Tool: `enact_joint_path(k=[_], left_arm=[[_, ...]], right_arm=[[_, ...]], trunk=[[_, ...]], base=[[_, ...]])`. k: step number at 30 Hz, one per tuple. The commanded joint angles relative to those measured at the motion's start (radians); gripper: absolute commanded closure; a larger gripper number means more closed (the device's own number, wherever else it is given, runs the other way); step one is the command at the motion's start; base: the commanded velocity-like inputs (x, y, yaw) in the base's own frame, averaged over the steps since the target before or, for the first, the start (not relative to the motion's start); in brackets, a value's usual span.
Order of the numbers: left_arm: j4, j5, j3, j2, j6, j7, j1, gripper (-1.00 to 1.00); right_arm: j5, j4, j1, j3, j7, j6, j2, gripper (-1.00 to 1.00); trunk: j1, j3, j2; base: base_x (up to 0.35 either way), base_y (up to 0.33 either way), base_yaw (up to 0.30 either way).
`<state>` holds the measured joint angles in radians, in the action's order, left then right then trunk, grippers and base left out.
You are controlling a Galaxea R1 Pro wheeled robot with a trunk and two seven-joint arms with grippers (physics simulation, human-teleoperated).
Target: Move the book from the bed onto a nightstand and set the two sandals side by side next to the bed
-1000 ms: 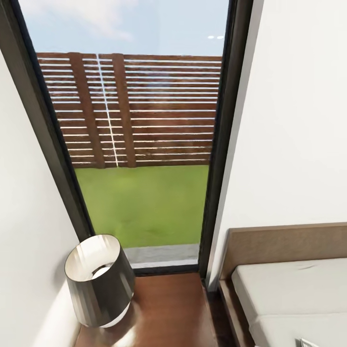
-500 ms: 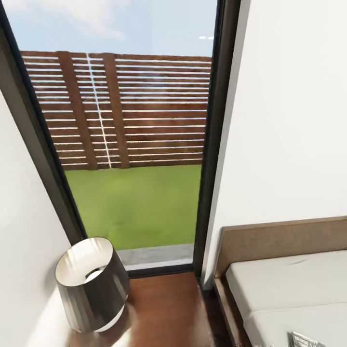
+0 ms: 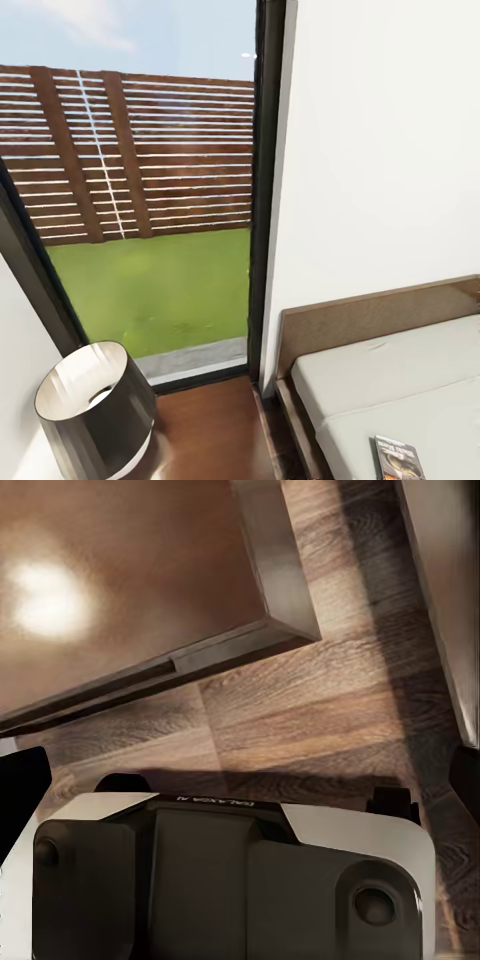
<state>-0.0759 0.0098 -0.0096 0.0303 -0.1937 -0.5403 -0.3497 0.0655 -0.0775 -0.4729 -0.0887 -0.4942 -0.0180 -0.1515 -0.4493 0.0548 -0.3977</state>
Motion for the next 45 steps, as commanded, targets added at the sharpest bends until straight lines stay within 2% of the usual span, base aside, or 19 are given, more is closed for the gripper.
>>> enact_joint_path(k=[1, 10, 45], left_arm=[[0.001, 0.001, -0.001, 0.000, -0.004, -0.003, -0.001, -1.00], [0.001, 0.001, -0.001, 0.000, -0.004, -0.003, -0.001, -1.00], [0.001, 0.001, -0.001, 0.000, -0.004, -0.003, -0.001, -1.00]], right_arm=[[0.007, -0.004, -0.002, -0.006, -0.004, -0.002, 0.000, -1.00], [0.007, -0.004, -0.002, -0.006, -0.004, -0.002, 0.000, -1.00], [0.007, -0.004, -0.002, -0.006, -0.003, -0.002, 0.000, -1.00]], trunk=[[-0.001, 0.002, -0.002], [-0.001, -0.002, -0.002], [-0.001, -0.015, -0.002]], base=[[0.031, 0.120, -0.272], [0.034, 0.116, -0.272], [0.000, 0.001, -0.272]])
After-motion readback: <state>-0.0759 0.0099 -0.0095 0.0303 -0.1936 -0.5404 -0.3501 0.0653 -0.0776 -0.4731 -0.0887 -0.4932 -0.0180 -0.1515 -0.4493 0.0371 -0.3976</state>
